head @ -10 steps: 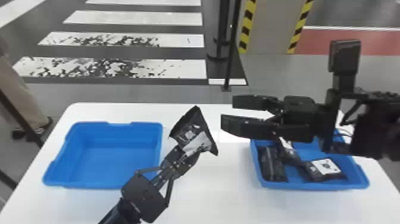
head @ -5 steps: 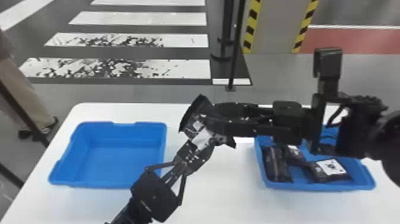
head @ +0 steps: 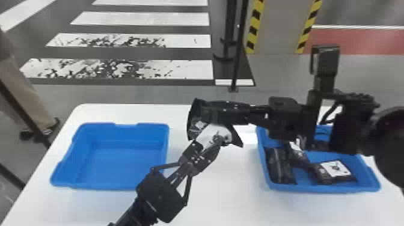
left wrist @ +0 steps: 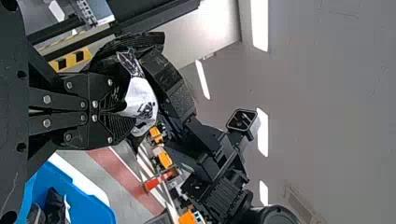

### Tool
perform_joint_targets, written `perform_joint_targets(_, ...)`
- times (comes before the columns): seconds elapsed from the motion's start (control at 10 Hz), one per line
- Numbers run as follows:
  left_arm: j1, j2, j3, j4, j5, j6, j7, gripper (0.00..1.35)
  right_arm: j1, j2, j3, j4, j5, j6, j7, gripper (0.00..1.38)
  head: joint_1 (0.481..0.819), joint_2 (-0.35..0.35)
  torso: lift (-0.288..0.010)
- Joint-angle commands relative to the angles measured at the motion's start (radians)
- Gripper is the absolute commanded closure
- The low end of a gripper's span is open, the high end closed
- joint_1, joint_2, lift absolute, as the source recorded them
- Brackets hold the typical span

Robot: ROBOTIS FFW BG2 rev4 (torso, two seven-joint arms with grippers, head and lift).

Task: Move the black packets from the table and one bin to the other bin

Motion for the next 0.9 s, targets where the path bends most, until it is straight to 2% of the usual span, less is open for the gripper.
perform_joint_targets(0.0,0.000,-0.001,0.005,0.000,-0.005,0.003,0.000,1.21,0.005,0.000,0.008,0.008,-0.030,-0.008,0.005,1.10,0.695,0.006,-0.110)
perform_joint_targets(0.1,-0.003,0.000,0.005,0.010,-0.015,0.003,0.000,1.21,0.005,0.000,0.012,-0.005,-0.032,-0.008,0.005,1.16,0.695,0.009,-0.110)
perform_joint_targets(0.7,-0.003,-0.003,0.010,0.039,-0.019,-0.007,0.015,1.20,0.022,0.000,0.020,-0.027,-0.081,-0.062,0.002,1.17,0.695,0.034,-0.110)
perform_joint_targets(0.8,0.000,-0.008,0.014,0.062,-0.017,-0.024,0.035,0.97,0.032,0.000,0.002,-0.041,-0.081,-0.074,-0.005,1.17,0.695,0.037,-0.110)
